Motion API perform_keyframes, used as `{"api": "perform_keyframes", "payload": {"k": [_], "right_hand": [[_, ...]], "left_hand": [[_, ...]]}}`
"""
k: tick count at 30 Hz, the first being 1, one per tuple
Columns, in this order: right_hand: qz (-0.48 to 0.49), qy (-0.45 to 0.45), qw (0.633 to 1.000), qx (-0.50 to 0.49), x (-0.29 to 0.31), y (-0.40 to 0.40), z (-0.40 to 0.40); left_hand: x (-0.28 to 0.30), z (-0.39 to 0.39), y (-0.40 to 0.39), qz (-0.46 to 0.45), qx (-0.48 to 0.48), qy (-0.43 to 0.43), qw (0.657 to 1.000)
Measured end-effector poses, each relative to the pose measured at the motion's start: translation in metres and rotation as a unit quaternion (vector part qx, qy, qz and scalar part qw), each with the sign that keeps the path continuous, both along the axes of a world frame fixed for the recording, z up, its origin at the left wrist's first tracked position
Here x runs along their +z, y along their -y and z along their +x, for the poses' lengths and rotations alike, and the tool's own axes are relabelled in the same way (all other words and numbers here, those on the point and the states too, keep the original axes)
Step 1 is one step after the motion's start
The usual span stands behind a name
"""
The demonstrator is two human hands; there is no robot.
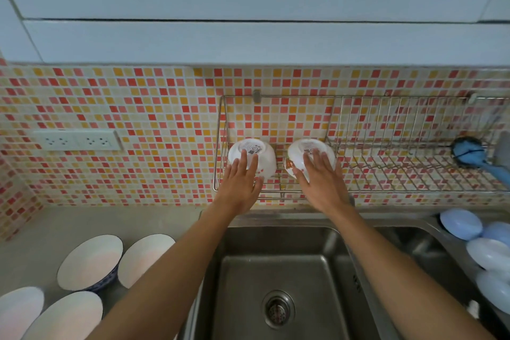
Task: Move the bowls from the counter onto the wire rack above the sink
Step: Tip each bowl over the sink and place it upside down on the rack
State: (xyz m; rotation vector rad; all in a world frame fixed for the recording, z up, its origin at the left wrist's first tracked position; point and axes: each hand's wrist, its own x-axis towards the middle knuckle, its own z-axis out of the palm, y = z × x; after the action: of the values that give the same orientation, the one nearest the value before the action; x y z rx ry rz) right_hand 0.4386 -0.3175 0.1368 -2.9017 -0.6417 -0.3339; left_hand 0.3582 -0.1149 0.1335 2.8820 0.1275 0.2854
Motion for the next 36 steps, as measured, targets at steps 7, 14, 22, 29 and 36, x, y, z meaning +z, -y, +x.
{"api": "perform_keyframes", "payload": {"k": [7, 14, 22, 29, 36], "right_hand": [[-0.012, -0.017, 1.0, -0.011, -0.003, -0.003, 0.002], [0.0, -0.038, 0.999, -0.028, -0.001, -0.003, -0.001], [0.058, 0.033, 0.998, 0.007, 0.0, 0.001, -0.006], [0.18, 0.064, 0.967, 0.167, -0.01, -0.038, -0.054], [0.239, -0.019, 0.913, 0.329, -0.024, -0.116, -0.138]], "left_hand": [[-0.005, 0.003, -0.002, 0.024, 0.005, -0.014, 1.0], [-0.008, 0.002, -0.002, 0.037, 0.008, -0.011, 0.999], [0.0, -0.036, 0.005, -0.043, 0.023, 0.065, 0.997], [0.008, -0.12, -0.013, -0.028, 0.08, 0.098, 0.992], [-0.016, -0.21, -0.06, -0.076, 0.211, 0.124, 0.967]]}}
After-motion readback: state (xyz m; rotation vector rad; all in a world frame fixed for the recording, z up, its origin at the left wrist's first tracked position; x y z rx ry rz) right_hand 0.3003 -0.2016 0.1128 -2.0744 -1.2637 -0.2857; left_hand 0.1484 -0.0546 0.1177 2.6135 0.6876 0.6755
